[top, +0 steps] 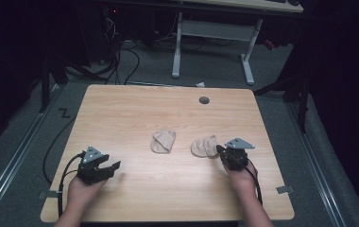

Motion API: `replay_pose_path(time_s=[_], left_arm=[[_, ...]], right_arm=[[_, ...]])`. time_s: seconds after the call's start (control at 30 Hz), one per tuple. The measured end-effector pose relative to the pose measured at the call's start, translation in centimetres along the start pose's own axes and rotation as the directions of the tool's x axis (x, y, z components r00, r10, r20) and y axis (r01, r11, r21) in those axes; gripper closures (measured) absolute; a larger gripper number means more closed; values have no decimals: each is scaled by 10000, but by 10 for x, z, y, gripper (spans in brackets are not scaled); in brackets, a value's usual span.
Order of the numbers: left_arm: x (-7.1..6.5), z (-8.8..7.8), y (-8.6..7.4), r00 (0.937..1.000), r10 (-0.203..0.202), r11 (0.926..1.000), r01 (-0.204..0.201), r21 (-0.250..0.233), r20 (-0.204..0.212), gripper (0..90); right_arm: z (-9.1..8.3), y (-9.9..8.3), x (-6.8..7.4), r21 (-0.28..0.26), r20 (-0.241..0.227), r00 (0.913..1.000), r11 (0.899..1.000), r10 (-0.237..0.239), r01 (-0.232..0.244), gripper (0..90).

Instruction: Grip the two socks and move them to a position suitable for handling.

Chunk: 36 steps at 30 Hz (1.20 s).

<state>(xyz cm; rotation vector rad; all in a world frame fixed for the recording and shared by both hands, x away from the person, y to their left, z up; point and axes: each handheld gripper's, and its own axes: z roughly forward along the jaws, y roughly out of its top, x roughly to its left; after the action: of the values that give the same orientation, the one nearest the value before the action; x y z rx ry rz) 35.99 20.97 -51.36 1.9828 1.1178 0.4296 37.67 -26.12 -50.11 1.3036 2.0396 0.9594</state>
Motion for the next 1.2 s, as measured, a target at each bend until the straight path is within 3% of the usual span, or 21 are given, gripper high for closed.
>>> replay_pose_path(time_s=[0.17,0.43,0.63,1.2], left_arm=[[-1,-2,0,10000,47,10000,-47,-35,25,425],[-2,-2,0,9999,79,10000,-79,6,84,425],[-4,-1,0,9999,35,10000,-35,-35,139,425],[-18,0,5,9979,285,9996,-280,-100,577,429]], right_arm=[[22,15,0,271,141,9999,9996,-25,21,897],[46,6,4,1221,164,9995,9922,-272,250,899],[42,3,8,1184,-4,9996,9926,-287,286,899],[5,-25,45,925,-891,9930,9920,-773,856,899]])
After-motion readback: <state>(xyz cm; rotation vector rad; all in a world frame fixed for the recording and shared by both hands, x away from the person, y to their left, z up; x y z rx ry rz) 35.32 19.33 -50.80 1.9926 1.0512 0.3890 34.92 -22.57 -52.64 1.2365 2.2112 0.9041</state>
